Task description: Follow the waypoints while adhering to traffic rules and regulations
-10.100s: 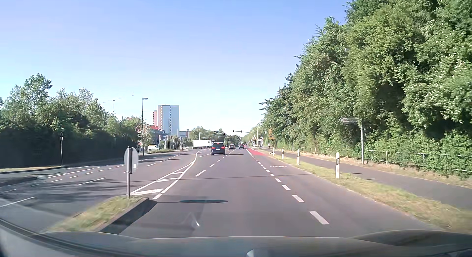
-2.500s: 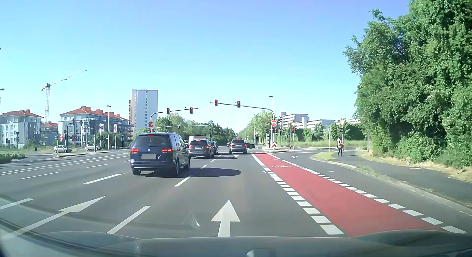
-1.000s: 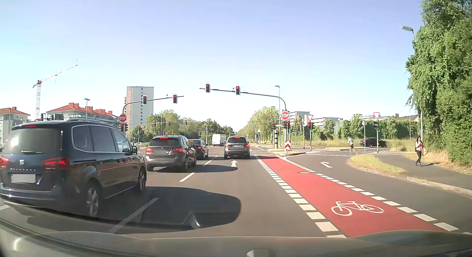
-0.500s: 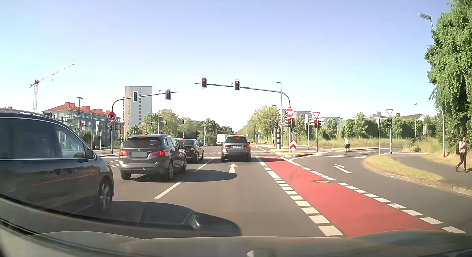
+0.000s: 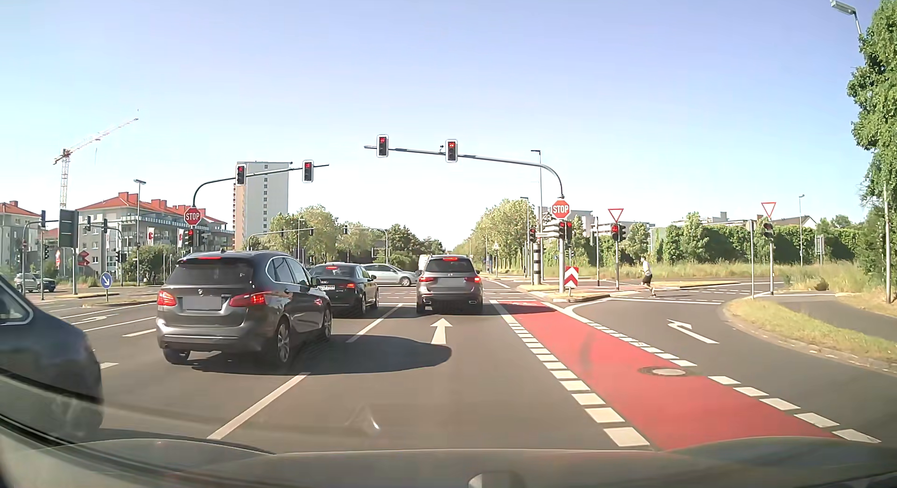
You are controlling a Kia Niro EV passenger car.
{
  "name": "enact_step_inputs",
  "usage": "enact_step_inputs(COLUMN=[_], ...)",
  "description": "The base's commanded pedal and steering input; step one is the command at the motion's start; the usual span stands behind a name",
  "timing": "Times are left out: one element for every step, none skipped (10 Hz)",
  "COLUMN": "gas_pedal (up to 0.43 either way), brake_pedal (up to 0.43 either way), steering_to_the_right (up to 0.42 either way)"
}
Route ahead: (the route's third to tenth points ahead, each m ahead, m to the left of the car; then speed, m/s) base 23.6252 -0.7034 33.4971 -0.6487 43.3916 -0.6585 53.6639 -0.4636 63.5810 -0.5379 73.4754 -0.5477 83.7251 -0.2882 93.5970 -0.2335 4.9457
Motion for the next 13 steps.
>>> enact_step_inputs(gas_pedal=[0.000, 0.000, 0.000, 0.000, 0.000, 0.000, 0.000, 0.000, 0.000, 0.000, 0.000, 0.000, 0.000], brake_pedal=[0.213, 0.213, 0.213, 0.220, 0.213, 0.213, 0.213, 0.213, 0.207, 0.207, 0.195, 0.189, 0.183], steering_to_the_right=[-0.004, -0.004, -0.004, -0.004, -0.004, -0.004, -0.004, -0.003, -0.002, -0.001, -0.001, -0.001, -0.001])
